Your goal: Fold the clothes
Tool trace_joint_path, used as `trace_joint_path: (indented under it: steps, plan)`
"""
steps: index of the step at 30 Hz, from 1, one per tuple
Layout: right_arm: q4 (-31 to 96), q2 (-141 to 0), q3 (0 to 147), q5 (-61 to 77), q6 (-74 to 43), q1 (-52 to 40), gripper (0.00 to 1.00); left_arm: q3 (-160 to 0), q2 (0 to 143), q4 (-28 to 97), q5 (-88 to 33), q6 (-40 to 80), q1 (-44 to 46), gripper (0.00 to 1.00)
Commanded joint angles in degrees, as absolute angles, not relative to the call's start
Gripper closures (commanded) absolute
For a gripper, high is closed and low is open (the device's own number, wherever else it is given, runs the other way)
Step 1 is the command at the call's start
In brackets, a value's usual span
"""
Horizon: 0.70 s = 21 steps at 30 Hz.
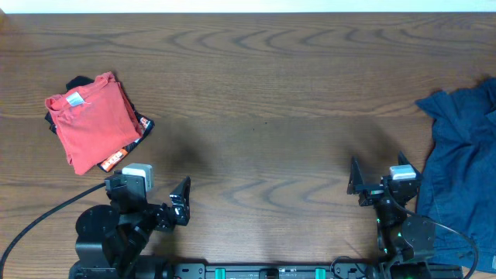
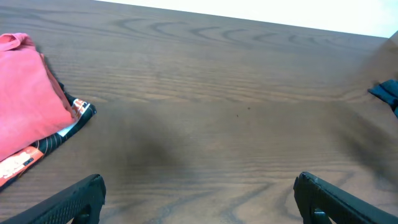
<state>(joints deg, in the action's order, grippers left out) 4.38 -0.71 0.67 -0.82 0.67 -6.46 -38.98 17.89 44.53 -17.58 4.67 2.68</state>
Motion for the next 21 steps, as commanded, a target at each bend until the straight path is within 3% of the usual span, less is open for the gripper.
trace_joint_path:
  steps: [1,13,21]
  plan:
    - [4.23,-0.34,0.32,-0.16,1.34,-7.16,0.01,-38.94,17.85,44.29,-17.28,4.80,2.59,0.02]
    - [4.23,-0.34,0.32,-0.16,1.34,-7.16,0.01,-35.97,11.86,47.11,-10.85,-0.08,1.41,0.02]
    - [4.23,-0.34,0.32,-0.16,1.34,-7.16,0.01,-20.43,1.63,32.49,-10.83,-11.84,1.41,0.02]
